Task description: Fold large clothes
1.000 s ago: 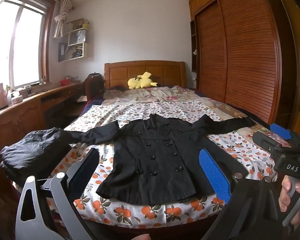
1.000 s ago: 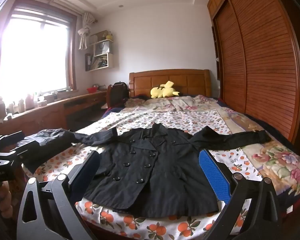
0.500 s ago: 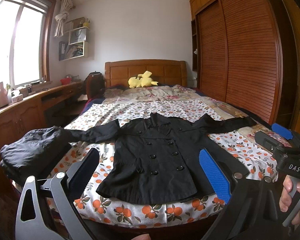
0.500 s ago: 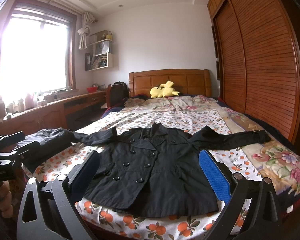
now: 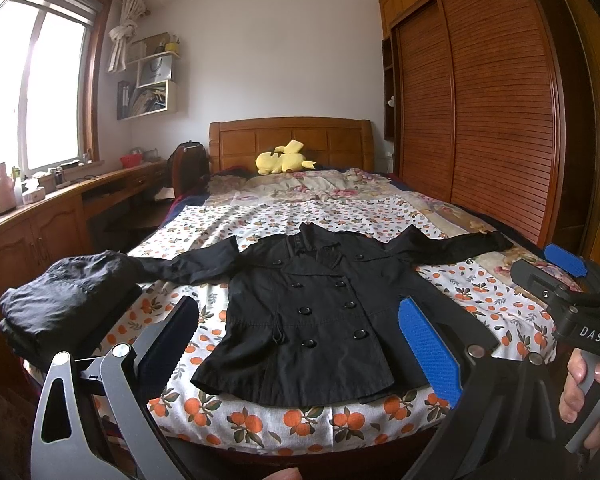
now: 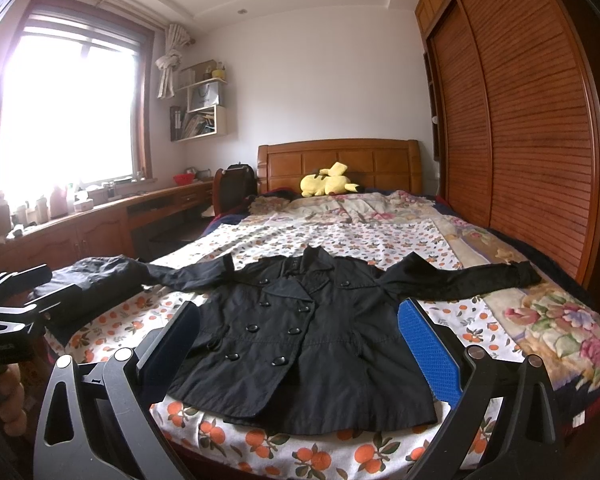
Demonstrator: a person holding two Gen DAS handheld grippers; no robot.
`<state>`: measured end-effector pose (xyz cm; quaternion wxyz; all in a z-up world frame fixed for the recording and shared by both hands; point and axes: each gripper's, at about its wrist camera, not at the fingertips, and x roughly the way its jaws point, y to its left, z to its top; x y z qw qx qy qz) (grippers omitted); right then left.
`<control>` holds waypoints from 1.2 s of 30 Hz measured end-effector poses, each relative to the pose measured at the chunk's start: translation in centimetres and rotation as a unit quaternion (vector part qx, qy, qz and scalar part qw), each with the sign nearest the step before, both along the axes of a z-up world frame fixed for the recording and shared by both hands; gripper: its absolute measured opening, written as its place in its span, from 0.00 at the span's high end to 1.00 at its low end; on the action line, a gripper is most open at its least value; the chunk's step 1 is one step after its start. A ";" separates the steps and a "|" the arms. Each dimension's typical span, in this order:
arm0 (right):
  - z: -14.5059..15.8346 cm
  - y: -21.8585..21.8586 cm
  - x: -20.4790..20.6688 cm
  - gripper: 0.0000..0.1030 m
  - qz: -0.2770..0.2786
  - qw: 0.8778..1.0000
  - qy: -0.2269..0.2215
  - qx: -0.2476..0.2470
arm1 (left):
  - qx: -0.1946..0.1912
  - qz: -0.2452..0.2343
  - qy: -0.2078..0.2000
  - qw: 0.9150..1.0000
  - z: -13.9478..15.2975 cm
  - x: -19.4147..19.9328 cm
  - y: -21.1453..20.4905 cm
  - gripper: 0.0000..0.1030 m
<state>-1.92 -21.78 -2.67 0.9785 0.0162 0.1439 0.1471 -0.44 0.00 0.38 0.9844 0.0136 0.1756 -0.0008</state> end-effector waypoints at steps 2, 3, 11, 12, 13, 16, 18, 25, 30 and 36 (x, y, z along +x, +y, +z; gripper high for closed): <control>0.0 0.0 0.0 0.07 0.000 1.000 0.000 0.000 | 0.000 0.000 0.000 1.000 0.0 0.0 0.0 0.02; 0.0 0.0 0.0 0.07 0.000 1.000 0.000 0.000 | 0.000 -0.001 0.000 1.000 0.0 0.0 0.0 0.02; 0.0 0.1 0.0 0.07 0.000 1.000 0.000 0.000 | 0.000 0.001 0.000 1.000 -0.8 0.3 0.3 0.02; 0.0 0.1 -0.1 0.07 0.000 1.000 0.000 0.000 | 0.000 0.001 0.001 1.000 -0.7 0.3 0.3 0.02; 0.1 0.0 -0.1 0.07 0.000 1.000 0.000 0.000 | -0.001 0.001 0.001 1.000 -0.7 0.3 0.3 0.02; 0.1 0.1 -0.1 0.07 0.000 1.000 0.000 0.000 | 0.000 0.002 0.000 1.000 -0.7 0.3 0.3 0.02; 0.1 0.1 -0.1 0.07 0.000 1.000 -0.001 0.000 | 0.000 0.002 0.000 1.000 -0.8 0.4 0.3 0.02; 0.0 0.1 -0.1 0.07 0.001 1.000 -0.001 0.000 | 0.001 0.000 -0.004 1.000 -0.4 0.3 -0.1 0.02; 0.0 0.1 -0.1 0.07 0.000 1.000 -0.002 0.000 | 0.001 0.000 -0.004 1.000 -0.4 0.3 -0.1 0.02; 0.0 0.1 -0.1 0.07 0.000 1.000 -0.002 0.000 | 0.001 0.001 -0.004 1.000 -0.4 0.4 -0.2 0.02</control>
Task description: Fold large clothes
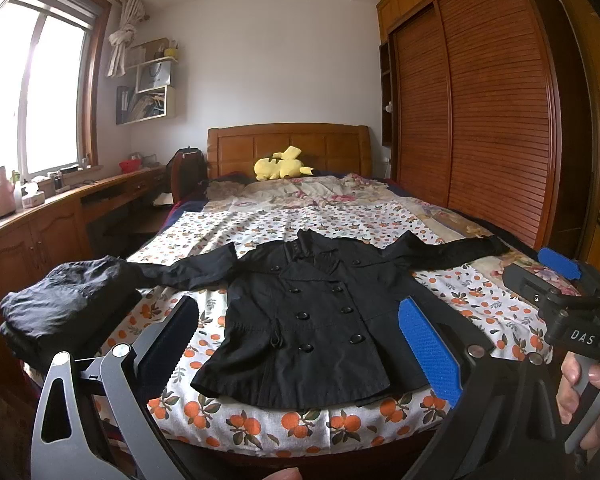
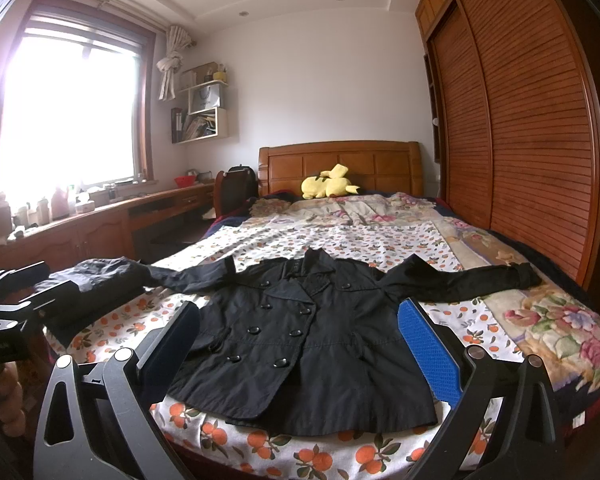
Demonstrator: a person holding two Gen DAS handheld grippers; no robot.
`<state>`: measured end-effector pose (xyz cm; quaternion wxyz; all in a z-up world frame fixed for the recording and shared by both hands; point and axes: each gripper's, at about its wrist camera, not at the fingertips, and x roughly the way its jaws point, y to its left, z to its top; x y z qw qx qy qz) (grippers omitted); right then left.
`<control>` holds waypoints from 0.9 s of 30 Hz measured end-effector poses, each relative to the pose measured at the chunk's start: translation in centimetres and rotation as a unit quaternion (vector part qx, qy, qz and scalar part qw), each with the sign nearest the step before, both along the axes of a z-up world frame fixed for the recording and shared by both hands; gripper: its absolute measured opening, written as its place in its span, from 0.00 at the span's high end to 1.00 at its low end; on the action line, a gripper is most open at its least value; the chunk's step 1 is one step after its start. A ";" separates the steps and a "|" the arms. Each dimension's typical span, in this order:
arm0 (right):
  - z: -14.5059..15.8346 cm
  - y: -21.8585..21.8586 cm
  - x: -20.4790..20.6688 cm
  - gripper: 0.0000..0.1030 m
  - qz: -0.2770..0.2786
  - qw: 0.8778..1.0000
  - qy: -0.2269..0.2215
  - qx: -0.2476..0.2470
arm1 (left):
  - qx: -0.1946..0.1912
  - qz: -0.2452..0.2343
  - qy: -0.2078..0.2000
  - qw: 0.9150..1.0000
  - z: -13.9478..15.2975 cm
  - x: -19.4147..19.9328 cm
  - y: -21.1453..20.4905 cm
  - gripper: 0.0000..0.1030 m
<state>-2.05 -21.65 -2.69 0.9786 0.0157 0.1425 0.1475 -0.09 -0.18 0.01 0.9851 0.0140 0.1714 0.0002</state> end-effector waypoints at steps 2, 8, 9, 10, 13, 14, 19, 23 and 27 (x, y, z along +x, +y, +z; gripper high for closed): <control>-0.1 0.0 0.1 0.07 0.000 1.000 0.001 0.000 | 0.000 0.000 0.000 1.000 0.1 -0.1 0.0 0.02; -0.4 -0.2 0.4 0.07 0.001 1.000 0.003 0.000 | -0.002 0.001 0.004 1.000 0.1 0.0 0.0 0.02; -0.4 -0.1 0.3 0.07 0.001 1.000 0.005 0.000 | -0.003 0.001 0.006 1.000 0.1 0.1 0.1 0.02; -0.6 0.2 0.3 0.07 0.001 1.000 0.007 0.001 | -0.003 0.002 0.008 1.000 0.0 0.3 0.1 0.02; -0.9 0.6 0.7 0.07 0.003 1.000 0.012 -0.002 | -0.003 0.008 0.010 1.000 -0.1 0.7 0.6 0.02; -1.0 0.7 0.8 0.07 0.004 1.000 0.013 -0.002 | -0.004 0.008 0.012 1.000 -0.3 1.0 0.9 0.02; -2.2 0.9 2.0 0.07 0.012 1.000 0.023 -0.004 | -0.007 0.016 0.029 0.999 -1.8 2.7 2.3 0.02; -3.1 1.6 3.2 0.07 0.017 0.999 0.032 -0.010 | -0.014 0.022 0.038 0.999 -3.0 3.8 3.6 0.02; -4.2 2.1 4.7 0.07 0.023 0.999 0.042 -0.014 | -0.013 0.027 0.051 0.998 -4.3 5.3 4.6 0.02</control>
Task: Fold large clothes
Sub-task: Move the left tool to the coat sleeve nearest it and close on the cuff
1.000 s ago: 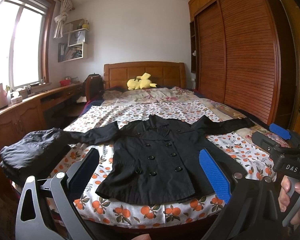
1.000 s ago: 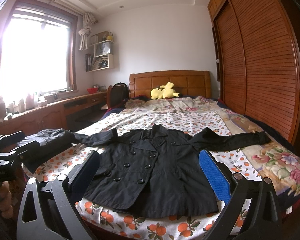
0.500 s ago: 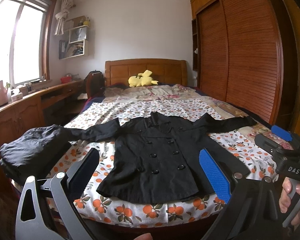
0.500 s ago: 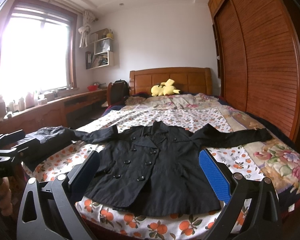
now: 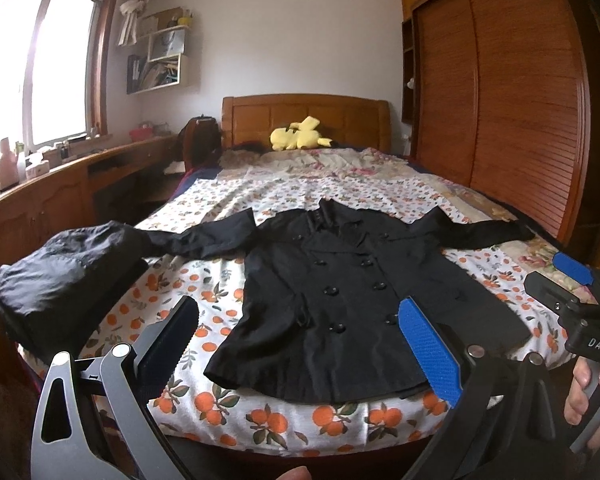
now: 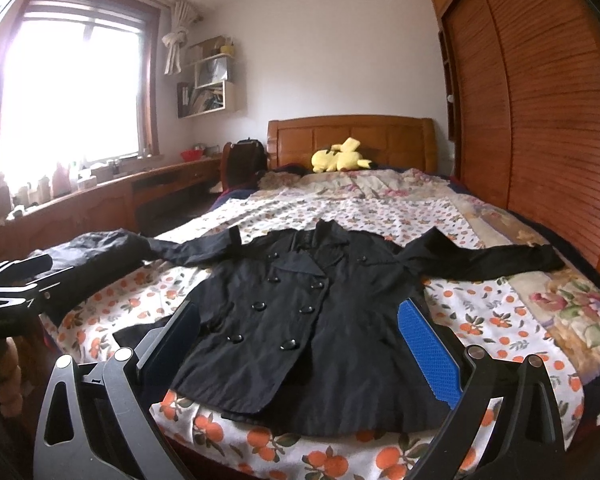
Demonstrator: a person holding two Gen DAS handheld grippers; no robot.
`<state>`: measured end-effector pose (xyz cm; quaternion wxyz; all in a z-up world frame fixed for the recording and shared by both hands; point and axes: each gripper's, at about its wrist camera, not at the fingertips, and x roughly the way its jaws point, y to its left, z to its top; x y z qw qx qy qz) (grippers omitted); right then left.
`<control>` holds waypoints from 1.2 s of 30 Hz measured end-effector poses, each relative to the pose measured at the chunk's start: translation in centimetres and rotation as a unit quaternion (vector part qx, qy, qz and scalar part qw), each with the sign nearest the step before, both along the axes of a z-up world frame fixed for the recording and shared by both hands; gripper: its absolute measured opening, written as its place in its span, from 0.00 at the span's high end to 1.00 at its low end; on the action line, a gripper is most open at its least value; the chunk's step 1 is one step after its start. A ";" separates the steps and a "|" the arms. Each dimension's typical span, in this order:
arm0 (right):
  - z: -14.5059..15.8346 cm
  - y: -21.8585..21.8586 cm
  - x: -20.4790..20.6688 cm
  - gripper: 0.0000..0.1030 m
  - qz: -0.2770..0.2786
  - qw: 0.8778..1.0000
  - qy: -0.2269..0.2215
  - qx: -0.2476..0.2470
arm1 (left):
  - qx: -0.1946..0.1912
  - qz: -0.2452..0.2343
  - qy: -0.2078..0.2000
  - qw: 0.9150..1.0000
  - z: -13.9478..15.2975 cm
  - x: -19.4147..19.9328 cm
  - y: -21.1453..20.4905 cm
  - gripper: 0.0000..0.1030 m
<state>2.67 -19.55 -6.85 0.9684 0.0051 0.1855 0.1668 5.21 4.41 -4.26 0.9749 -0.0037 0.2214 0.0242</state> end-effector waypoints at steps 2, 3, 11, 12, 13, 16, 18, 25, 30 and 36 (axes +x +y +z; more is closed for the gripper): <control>-0.6 0.4 0.8 0.07 0.004 1.000 0.002 -0.004 | 0.001 0.003 0.005 1.000 -0.6 0.6 0.5 0.02; -0.9 0.6 1.2 0.07 0.007 1.000 0.003 -0.007 | 0.002 0.004 0.009 1.000 -1.0 1.1 0.7 0.02; -2.7 1.8 5.6 0.07 0.029 1.000 0.003 -0.007 | 0.008 0.011 0.031 0.999 -3.6 4.3 1.7 0.02; -2.8 2.0 6.2 0.07 0.031 0.999 0.003 -0.007 | 0.009 0.011 0.034 0.999 -4.0 4.8 1.8 0.02; -2.9 2.2 6.9 0.07 0.033 0.999 0.002 -0.009 | 0.009 0.010 0.036 0.999 -4.3 5.3 1.8 0.02; -3.0 2.7 8.7 0.07 0.041 0.999 -0.002 -0.015 | 0.014 0.013 0.044 0.999 -5.2 6.9 1.9 0.02; -2.9 3.0 10.0 0.07 0.050 0.999 -0.002 -0.012 | 0.017 0.022 0.048 0.998 -5.6 7.7 2.1 0.02; -2.7 4.7 14.6 0.07 0.095 0.995 0.014 -0.004 | 0.006 0.061 0.062 0.996 -6.7 11.0 3.9 0.02; -2.8 7.1 16.9 0.07 0.119 0.993 0.014 -0.004 | 0.000 0.085 0.056 0.995 -6.9 12.6 6.0 0.02; -3.0 10.1 19.8 0.07 0.122 0.992 0.019 0.003 | 0.009 0.097 0.062 0.993 -7.0 14.9 8.8 0.02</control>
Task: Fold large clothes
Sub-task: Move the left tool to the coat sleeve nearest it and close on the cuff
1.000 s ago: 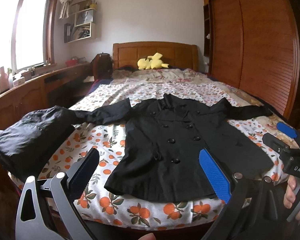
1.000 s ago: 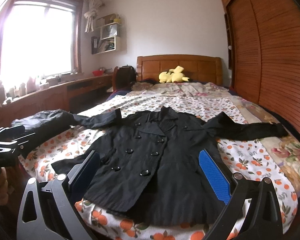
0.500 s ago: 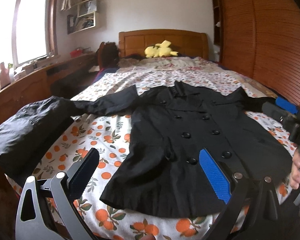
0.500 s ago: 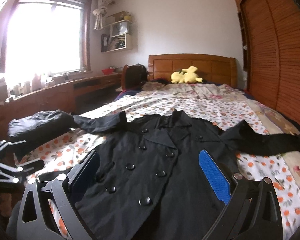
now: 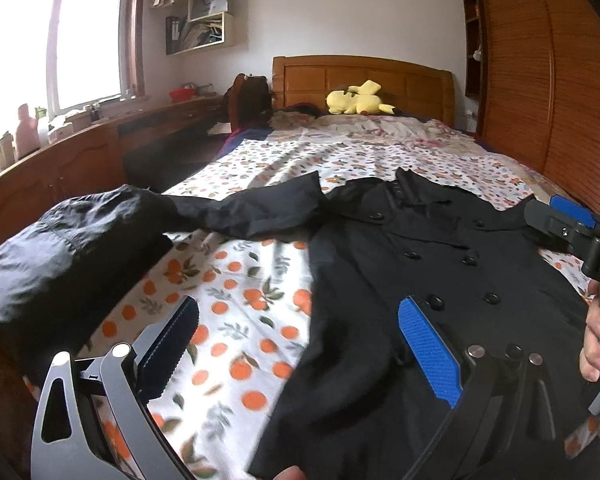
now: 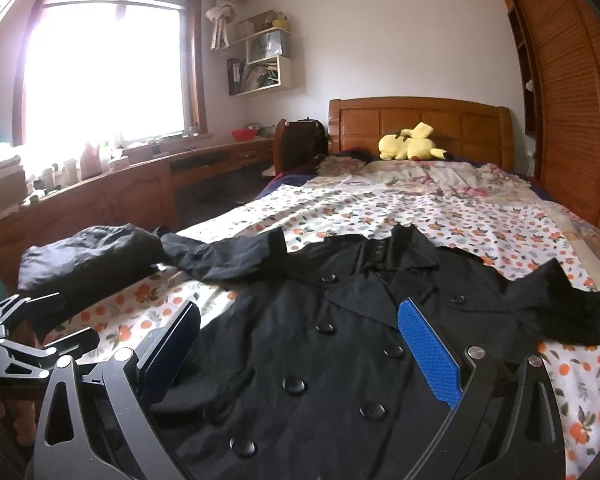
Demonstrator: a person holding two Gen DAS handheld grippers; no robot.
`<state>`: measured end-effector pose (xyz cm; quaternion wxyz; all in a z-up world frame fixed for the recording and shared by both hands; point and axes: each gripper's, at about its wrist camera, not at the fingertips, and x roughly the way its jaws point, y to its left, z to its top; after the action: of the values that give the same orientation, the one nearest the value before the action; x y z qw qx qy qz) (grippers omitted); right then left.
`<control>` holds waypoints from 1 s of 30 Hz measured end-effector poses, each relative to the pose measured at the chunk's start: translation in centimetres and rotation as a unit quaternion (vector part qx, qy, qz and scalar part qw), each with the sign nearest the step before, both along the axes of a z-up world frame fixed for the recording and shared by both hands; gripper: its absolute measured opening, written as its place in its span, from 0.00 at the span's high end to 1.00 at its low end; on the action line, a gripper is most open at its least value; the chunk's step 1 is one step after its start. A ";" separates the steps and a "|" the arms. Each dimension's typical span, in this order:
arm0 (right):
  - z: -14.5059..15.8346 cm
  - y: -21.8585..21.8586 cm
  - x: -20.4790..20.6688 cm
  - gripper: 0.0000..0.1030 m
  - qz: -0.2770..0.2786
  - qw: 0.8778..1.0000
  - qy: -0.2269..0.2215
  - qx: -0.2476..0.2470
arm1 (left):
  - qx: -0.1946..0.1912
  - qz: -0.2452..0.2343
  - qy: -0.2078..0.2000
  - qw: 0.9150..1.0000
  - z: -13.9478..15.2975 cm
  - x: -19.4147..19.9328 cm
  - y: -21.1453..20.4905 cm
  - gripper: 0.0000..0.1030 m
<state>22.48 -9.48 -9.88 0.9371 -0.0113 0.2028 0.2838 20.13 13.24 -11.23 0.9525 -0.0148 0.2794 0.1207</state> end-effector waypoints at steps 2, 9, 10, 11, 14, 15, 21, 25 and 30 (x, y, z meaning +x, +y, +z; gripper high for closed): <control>-0.2 1.0 1.0 0.07 -0.002 1.000 0.002 -0.001 | 0.004 0.005 0.002 1.000 -0.1 0.8 1.0 0.02; -2.5 3.0 3.4 0.07 0.005 1.000 0.018 -0.016 | -0.014 0.015 0.023 1.000 -1.1 4.8 5.8 0.02; -3.0 3.2 3.8 0.07 0.004 1.000 0.020 -0.022 | -0.018 0.013 0.026 0.999 -1.3 5.4 6.3 0.02; -3.8 3.2 4.1 0.07 0.002 0.999 0.024 -0.029 | -0.019 0.010 0.030 0.999 -1.6 6.0 6.7 0.02; -5.8 3.4 5.2 0.07 0.001 0.998 0.048 -0.044 | -0.010 0.016 0.034 0.999 -2.2 8.3 8.1 0.02; -6.3 3.5 5.4 0.07 0.002 0.997 0.056 -0.046 | -0.007 0.027 0.028 0.999 -2.3 8.9 8.7 0.02; -8.3 4.0 5.8 0.07 0.009 0.995 0.078 -0.060 | -0.044 0.028 0.021 0.998 -3.1 13.0 11.8 0.02; -8.5 3.9 6.1 0.07 0.010 0.995 0.085 -0.057 | -0.049 0.027 0.032 0.998 -4.1 16.6 13.2 0.02; -8.6 4.2 6.1 0.07 0.012 0.995 0.083 -0.062 | -0.073 0.031 0.051 0.996 -5.8 21.2 15.4 0.07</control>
<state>28.54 -5.32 -18.49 0.9109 -0.0480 0.2972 0.2822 41.30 28.66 -17.06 0.9292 -0.0870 0.3349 0.1296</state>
